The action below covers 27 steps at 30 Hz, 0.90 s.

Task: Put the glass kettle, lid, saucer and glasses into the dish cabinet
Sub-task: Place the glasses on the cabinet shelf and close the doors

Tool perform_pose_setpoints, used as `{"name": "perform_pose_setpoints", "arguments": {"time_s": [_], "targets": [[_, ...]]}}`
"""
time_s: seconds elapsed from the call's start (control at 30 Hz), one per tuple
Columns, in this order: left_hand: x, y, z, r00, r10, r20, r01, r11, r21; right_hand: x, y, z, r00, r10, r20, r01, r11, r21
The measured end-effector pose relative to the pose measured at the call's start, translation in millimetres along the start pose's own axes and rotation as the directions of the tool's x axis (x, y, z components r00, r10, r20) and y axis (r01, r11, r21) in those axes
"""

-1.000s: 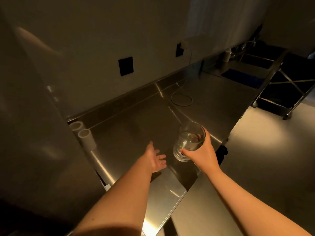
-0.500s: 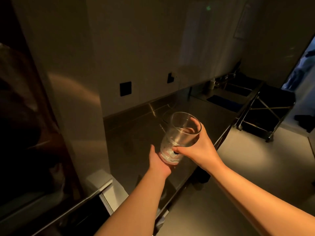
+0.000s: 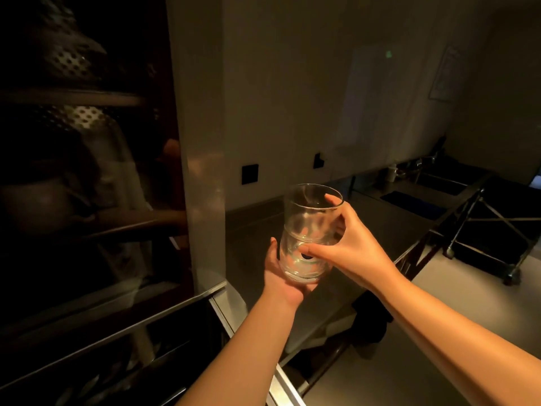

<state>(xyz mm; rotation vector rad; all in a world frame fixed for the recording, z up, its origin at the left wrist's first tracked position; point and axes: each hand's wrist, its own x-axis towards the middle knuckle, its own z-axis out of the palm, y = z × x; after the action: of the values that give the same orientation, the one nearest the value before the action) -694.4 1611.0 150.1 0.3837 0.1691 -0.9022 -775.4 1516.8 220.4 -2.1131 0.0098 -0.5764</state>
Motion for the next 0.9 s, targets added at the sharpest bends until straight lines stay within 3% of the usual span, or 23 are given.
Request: {"name": "perform_pose_setpoints", "arguments": {"time_s": [0.3,0.63,0.8,0.9], "targets": [[-120.7,31.3,-1.3,0.968,0.225,0.112,-0.227,0.974,0.008,-16.7,-85.5,35.1,0.955,-0.244,0.169,0.255,0.966,-0.047],[-260.0,74.9,-50.9,0.868,0.494,0.055,-0.49,0.868,-0.076,-46.5,-163.5,122.1,0.833,-0.451,0.321,0.389,0.889,0.24],[-333.3,82.5,-76.1,0.812,0.583,0.019,-0.575,0.805,-0.148,-56.8,-183.2,168.8,0.803,-0.425,0.418,0.255,0.879,0.403],[-374.4,84.2,-96.1,0.772,0.633,-0.064,-0.63,0.748,-0.209,-60.5,-184.2,214.7,0.822,-0.257,0.508,-0.054,0.853,0.519]]}}
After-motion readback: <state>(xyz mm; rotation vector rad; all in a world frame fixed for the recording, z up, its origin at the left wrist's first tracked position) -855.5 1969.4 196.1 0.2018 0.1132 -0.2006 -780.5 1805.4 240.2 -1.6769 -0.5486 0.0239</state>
